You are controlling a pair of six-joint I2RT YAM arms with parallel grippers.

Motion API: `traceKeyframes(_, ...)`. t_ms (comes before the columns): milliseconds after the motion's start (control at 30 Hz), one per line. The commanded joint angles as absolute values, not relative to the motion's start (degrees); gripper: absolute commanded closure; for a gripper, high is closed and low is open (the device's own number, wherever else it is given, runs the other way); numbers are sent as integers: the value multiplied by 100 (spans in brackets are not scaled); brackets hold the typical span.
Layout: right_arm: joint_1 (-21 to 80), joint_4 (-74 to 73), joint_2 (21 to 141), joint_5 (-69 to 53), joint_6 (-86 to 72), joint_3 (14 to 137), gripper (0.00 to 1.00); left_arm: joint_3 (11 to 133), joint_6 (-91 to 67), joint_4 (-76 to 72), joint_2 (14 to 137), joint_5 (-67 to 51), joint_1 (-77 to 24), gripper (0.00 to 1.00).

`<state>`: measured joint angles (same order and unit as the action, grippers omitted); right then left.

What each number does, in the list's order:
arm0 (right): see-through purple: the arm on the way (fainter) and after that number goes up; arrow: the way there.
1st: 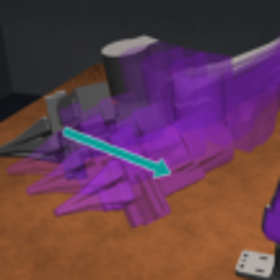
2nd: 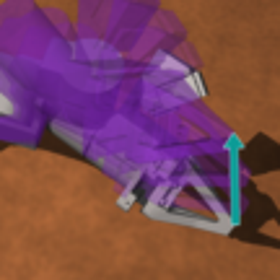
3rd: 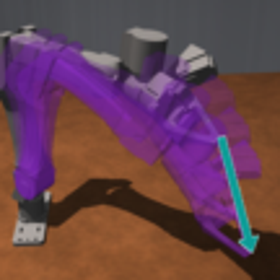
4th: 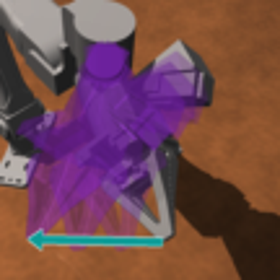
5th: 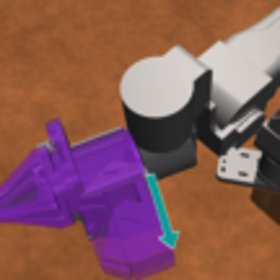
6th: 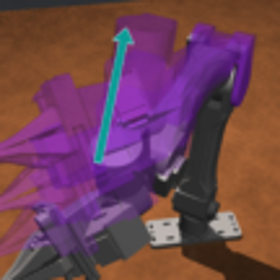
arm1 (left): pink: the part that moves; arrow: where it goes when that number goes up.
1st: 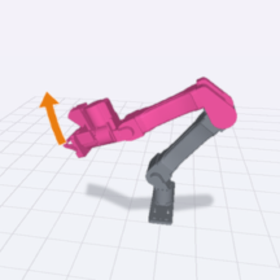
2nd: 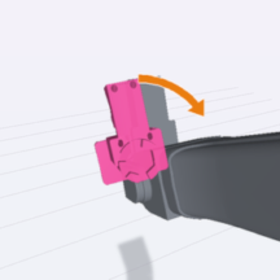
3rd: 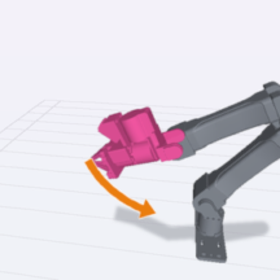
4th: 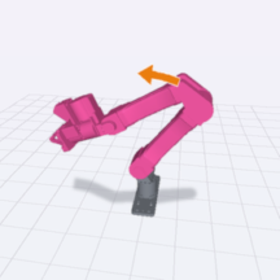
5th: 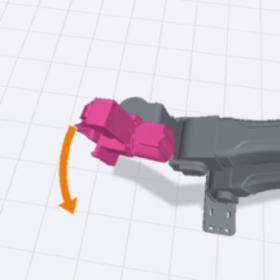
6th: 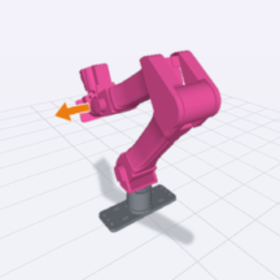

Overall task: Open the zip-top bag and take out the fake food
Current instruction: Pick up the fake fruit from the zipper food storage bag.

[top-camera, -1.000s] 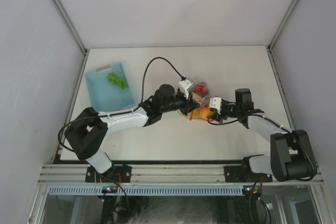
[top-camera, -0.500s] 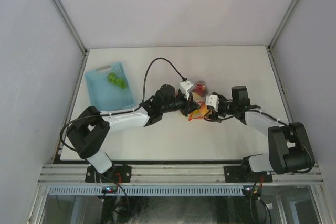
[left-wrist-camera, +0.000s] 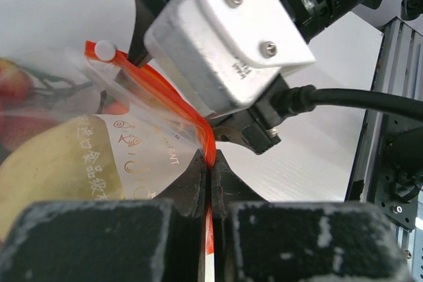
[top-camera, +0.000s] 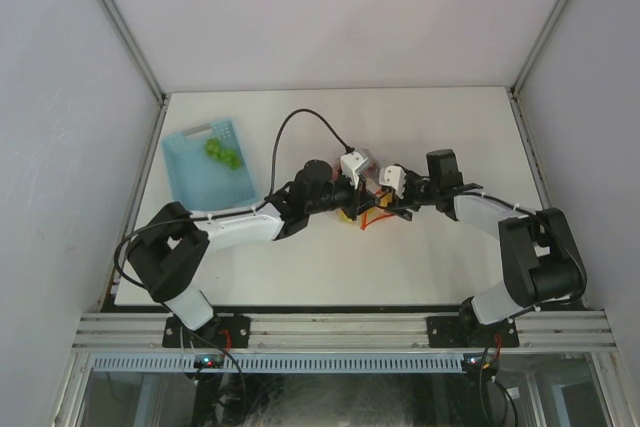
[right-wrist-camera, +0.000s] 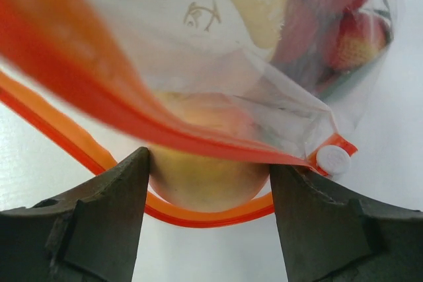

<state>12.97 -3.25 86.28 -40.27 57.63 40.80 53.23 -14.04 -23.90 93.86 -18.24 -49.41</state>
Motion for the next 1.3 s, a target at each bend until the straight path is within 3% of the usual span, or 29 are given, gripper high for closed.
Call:
traceKeyframes(0,1394,-868,8968,-3259,5424,4150,37,5181,-1523,-2676,9306,-1943,-4948,99)
traceKeyframes(300,1526,-774,8995,-2952,5220,4157,35,5029,-1720,-2922,9285,-1943,-4884,98)
traceKeyframes(633,1185,-1377,8435,-4145,5213,4350,74,4920,-2010,-2931,9263,-1639,-4748,98)
traceKeyframes(767,990,-1507,8003,-4893,4934,4401,79,4961,-1995,-2807,9261,-1534,-4737,96)
traceKeyframes(967,723,-1355,7650,-5650,4036,4390,84,4935,-1961,-2732,9157,-1311,-4737,85)
traceKeyframes(1267,314,-1794,7098,-6713,3966,4146,87,5075,-1718,-2122,9020,-771,-4687,85)
